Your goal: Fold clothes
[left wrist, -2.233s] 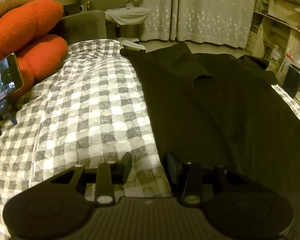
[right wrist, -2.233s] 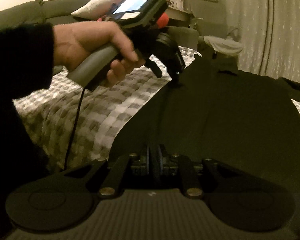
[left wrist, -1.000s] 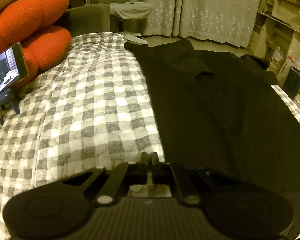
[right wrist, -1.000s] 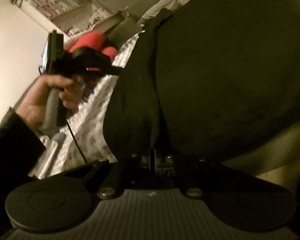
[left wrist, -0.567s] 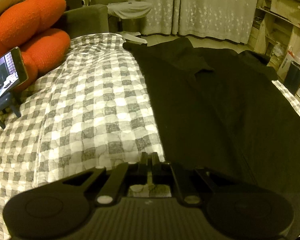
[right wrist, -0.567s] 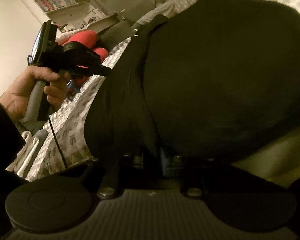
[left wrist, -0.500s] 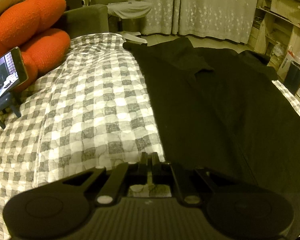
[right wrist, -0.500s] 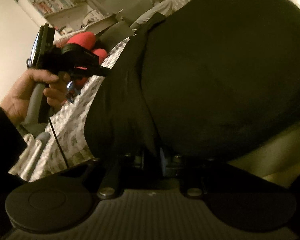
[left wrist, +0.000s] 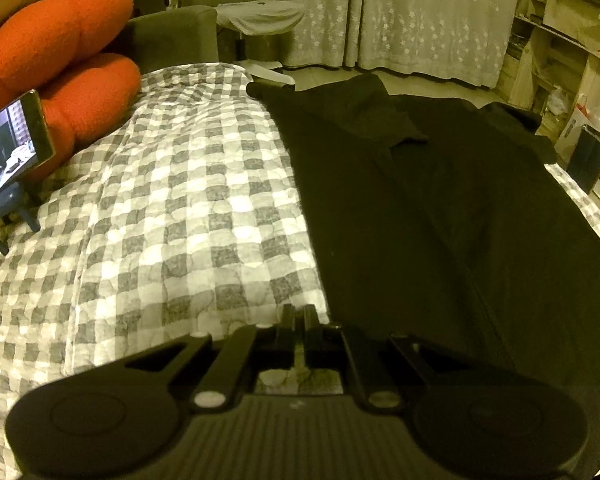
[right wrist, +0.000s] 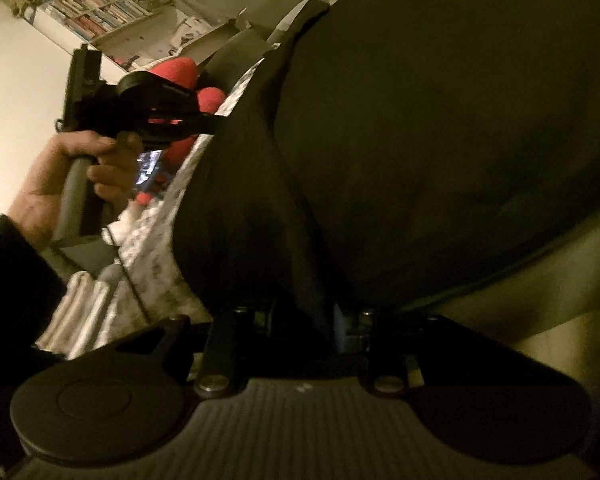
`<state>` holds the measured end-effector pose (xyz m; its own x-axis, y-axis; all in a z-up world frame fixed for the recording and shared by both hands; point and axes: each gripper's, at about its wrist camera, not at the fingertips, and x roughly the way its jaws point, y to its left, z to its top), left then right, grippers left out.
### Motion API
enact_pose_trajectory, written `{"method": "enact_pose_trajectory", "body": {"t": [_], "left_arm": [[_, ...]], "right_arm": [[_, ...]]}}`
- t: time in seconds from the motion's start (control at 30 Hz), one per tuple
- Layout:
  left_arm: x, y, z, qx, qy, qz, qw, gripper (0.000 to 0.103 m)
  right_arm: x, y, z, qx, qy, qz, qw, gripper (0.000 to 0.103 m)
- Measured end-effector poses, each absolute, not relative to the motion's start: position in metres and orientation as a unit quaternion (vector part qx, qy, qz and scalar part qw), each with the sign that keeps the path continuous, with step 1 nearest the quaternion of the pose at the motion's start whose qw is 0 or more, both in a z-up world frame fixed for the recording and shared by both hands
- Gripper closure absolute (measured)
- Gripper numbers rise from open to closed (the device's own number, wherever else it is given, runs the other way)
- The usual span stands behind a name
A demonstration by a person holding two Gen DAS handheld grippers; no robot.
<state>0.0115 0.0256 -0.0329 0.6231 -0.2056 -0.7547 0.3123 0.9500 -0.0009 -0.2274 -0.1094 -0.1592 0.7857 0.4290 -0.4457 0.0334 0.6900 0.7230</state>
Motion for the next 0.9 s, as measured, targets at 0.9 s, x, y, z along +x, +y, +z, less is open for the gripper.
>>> {"method": "enact_pose_trajectory", "body": {"t": [0.9], "left_arm": [[0.011, 0.013, -0.034, 0.104, 0.392, -0.137, 0.904, 0.099]], "right_arm": [[-0.229, -0.087, -0.166, 0.435, 0.294, 0.109, 0.844, 0.064]]}}
